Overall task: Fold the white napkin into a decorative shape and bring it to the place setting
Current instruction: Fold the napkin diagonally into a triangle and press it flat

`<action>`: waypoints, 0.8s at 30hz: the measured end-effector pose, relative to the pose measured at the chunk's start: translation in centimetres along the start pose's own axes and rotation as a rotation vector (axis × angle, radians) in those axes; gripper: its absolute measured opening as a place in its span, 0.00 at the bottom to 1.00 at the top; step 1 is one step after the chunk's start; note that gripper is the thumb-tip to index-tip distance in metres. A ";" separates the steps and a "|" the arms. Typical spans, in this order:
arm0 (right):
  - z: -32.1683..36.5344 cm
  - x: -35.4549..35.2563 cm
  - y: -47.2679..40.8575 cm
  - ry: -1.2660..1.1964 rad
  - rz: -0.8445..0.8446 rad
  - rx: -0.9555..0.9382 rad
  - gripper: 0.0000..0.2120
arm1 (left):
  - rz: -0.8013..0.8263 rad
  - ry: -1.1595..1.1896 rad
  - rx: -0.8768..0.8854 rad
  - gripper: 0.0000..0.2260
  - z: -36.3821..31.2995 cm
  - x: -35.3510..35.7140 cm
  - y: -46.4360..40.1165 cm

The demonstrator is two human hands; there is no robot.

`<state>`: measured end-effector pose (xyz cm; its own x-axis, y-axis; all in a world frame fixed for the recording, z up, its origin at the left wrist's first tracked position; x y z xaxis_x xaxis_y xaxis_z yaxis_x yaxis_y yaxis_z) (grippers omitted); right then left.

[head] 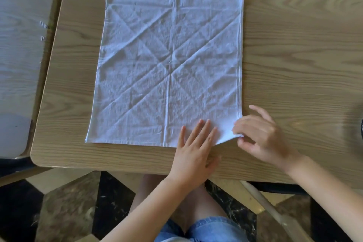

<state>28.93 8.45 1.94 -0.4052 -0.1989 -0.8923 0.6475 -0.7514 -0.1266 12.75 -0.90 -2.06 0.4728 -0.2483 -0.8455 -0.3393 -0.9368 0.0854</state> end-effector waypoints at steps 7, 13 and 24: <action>3.2 -3.3 -10.3 -0.248 -0.164 0.145 0.07 | -0.305 0.428 -0.365 0.12 3.9 -7.8 -0.4; 5.4 -3.2 -20.0 -0.383 -0.153 0.214 0.02 | -0.463 0.369 -0.441 0.02 9.9 -14.7 -1.5; 7.4 5.0 -35.4 -0.305 0.024 0.227 0.06 | -0.439 0.167 -0.391 0.03 22.2 -19.9 -4.3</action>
<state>-0.78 29.44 5.14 -0.5874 -0.3710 -0.7192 0.5140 -0.8575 0.0226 -13.26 13.59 2.64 0.6326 0.1760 -0.7543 0.2248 -0.9736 -0.0386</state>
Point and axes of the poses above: each hand's wrist, its own y-axis away from the middle knuckle, its own x-axis out of the palm, z = x × y, the point moved 3 cm from there along -y, towards the middle knuckle, and after that the axes turned 10 degrees about x, right-handed, at the moved point
